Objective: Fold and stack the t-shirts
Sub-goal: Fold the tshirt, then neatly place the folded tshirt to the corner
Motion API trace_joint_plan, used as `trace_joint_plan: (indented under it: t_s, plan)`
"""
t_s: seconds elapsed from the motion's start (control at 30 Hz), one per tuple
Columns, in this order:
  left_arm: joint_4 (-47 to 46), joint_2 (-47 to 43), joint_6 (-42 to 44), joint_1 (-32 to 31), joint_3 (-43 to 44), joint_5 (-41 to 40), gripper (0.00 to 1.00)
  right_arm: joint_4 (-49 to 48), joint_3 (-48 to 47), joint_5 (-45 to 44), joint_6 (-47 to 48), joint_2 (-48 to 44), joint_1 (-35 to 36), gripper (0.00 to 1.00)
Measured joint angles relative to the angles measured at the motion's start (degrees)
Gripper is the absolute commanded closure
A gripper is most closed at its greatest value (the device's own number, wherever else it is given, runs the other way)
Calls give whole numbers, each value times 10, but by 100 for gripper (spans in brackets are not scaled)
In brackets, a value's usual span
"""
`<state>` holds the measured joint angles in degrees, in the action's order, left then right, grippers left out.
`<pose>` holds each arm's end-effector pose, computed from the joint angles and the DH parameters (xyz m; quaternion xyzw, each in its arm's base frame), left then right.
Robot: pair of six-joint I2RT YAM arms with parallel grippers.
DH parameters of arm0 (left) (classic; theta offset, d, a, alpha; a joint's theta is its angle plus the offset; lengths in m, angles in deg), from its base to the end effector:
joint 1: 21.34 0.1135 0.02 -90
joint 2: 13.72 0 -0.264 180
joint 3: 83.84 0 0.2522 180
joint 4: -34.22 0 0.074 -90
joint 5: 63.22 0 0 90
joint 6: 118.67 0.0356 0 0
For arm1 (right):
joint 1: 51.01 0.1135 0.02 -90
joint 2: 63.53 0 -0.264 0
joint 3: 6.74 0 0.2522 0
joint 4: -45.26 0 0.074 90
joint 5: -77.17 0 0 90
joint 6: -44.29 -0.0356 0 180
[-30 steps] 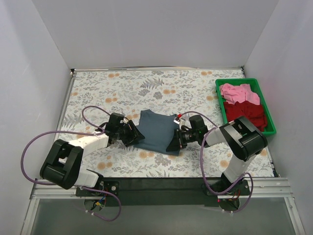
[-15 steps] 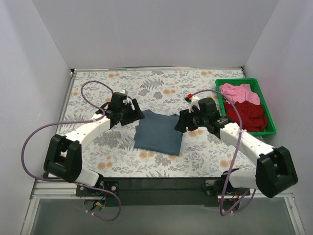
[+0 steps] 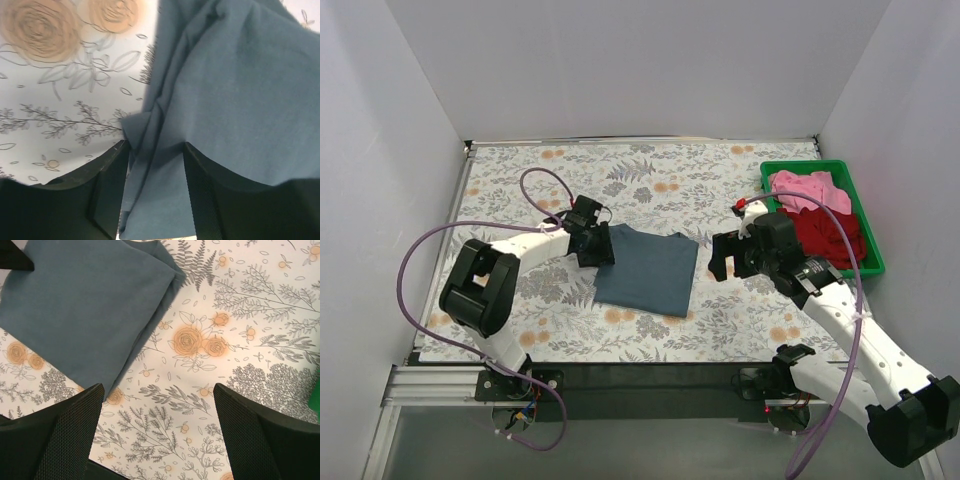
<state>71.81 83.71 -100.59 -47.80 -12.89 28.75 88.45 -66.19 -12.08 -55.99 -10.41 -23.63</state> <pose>0.2929 -0.1472 0.1643 -0.3729 0.9002 -0.1807 0.1339 0.1773 0.0924 0.2867 -0.1359 0.8840 0.1499 0.4215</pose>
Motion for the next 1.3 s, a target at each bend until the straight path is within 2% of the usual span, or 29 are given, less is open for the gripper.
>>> trace_joint_plan:
  t_s: [0.1,0.13,0.2,0.23,0.43,0.57,0.77,0.93,1.13,1.3]
  plan:
    - [0,9,-2,-17,1,-2,70,14,0,-20,2,-9,0,19]
    - [0,12,-3,-22,3,-4,79,17,0,-26,3,-9,0,19]
    - [-3,18,-9,-26,5,-8,89,25,0,-36,6,-7,0,19]
    - [-3,19,-12,-26,6,-10,100,27,0,-38,7,-6,0,19]
    - [6,22,-9,-17,14,-24,100,43,-1,-47,18,5,0,19]
    - [17,22,23,39,22,-54,100,57,-18,-47,30,10,0,19]
    - [37,40,130,148,63,-198,100,68,-54,-40,43,22,0,20]
    - [11,103,244,206,118,-332,100,72,-91,-27,50,59,0,20]
    - [-60,180,359,271,171,-396,99,84,-130,-20,54,112,0,21]
    - [-98,246,429,333,247,-435,94,97,-156,-20,51,145,0,21]
